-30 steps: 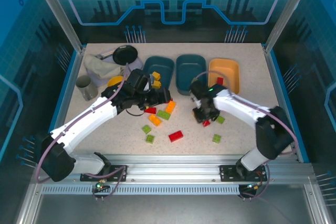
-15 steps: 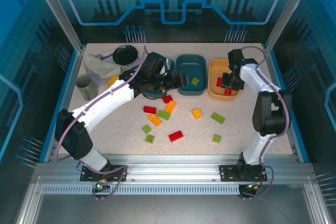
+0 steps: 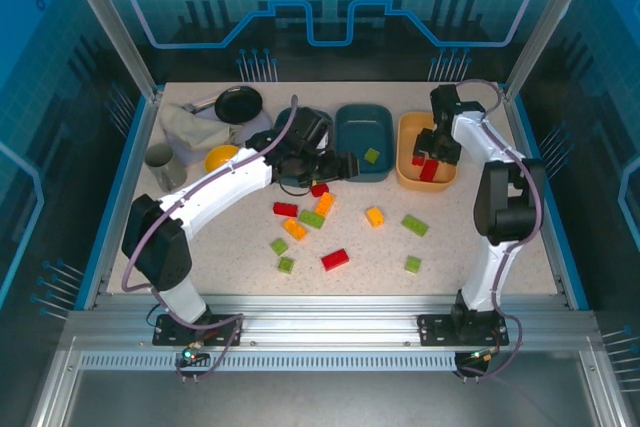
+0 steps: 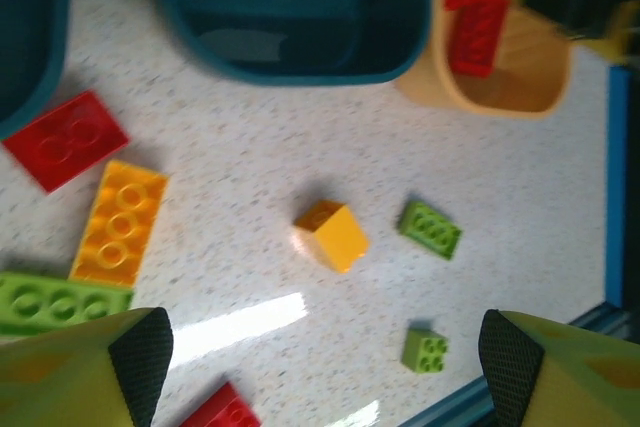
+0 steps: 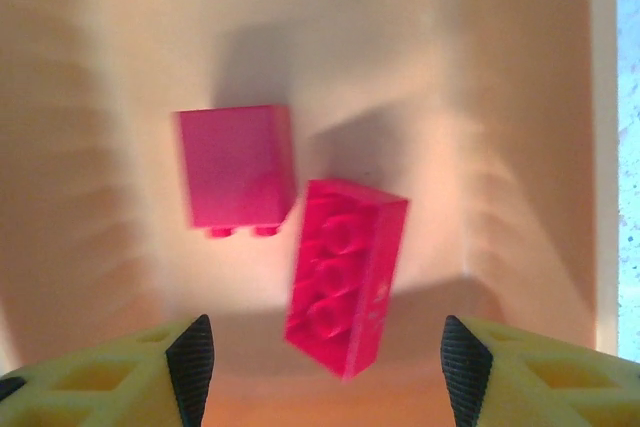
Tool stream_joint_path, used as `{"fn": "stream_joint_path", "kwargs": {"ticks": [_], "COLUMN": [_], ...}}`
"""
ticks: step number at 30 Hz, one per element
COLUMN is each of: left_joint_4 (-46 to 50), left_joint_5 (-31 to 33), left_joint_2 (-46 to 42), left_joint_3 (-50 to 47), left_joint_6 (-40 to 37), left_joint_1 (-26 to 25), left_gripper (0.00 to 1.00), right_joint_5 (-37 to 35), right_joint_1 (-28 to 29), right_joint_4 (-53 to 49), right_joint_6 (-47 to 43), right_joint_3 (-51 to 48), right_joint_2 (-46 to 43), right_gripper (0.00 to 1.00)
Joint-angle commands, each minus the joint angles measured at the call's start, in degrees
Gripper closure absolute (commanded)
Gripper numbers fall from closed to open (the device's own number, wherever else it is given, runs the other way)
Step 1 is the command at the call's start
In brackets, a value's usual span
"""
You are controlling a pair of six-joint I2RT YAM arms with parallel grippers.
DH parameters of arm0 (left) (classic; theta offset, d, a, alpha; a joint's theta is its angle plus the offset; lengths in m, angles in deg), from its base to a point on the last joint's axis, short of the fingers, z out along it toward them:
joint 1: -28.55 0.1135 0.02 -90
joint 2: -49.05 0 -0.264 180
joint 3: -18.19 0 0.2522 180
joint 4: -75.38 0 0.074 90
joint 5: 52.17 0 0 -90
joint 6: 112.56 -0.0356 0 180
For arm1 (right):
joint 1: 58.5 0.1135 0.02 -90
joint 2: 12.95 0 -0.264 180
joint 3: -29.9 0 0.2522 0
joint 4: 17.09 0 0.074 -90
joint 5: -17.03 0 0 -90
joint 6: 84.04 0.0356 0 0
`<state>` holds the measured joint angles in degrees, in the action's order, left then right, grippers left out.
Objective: Sort the legos into containers by color
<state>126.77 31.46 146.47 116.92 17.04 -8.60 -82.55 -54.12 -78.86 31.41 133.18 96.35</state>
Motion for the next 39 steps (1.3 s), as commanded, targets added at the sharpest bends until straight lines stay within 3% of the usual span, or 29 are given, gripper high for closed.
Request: {"fn": "stream_joint_path", "kwargs": {"ticks": [1,5,8,12,15,21,26,32,39], "left_joint_4": [6.11,8.71,10.45,15.96,18.85,14.09,5.96,2.94,0.56], "left_joint_5": [1.96,2.44,4.09,7.78,8.48,1.72,-1.27,-1.54,-2.28], "left_joint_2": [2.67,4.31,1.63,-3.39,-7.02,-11.66,-11.14,-8.07,-5.66], "left_joint_3": [-2.38,-5.48,-9.00,-14.87,-20.21,-29.08,-33.02,-33.66,-36.04], "left_joint_6": [4.06,10.30,10.36,9.33,12.68,21.93,28.39,29.16,30.82], "left_joint_1": [-0.12,0.05,0.74,1.36,2.94,9.40,9.46,9.60,9.55], "left_gripper": [0.18,0.23,0.24,0.22,0.19,0.20,0.20,0.24,0.38], "right_joint_5": [1.56,3.75,7.17,14.77,18.49,19.49,23.47,30.07,30.18], "right_joint_1": [3.66,8.98,14.66,20.99,24.64,28.86,29.37,29.46,29.45], "right_joint_4": [2.48,7.25,12.73,18.43,19.75,19.71,21.54,24.13,24.02], "right_joint_6": [-1.19,-3.37,-6.54,-9.36,-8.39,-6.03,-6.03,-6.03,-5.70], "right_joint_3": [-3.66,-12.81,-21.61,-32.34,-37.21,-40.56,-40.58,-40.48,-40.14], "right_joint_2": [-10.85,-21.07,-29.02,-37.45,-40.62,-42.05,-41.32,-40.53,-40.01], "right_gripper": [0.37,0.37,0.37,0.36,0.35,0.36,0.36,0.34,0.34]}}
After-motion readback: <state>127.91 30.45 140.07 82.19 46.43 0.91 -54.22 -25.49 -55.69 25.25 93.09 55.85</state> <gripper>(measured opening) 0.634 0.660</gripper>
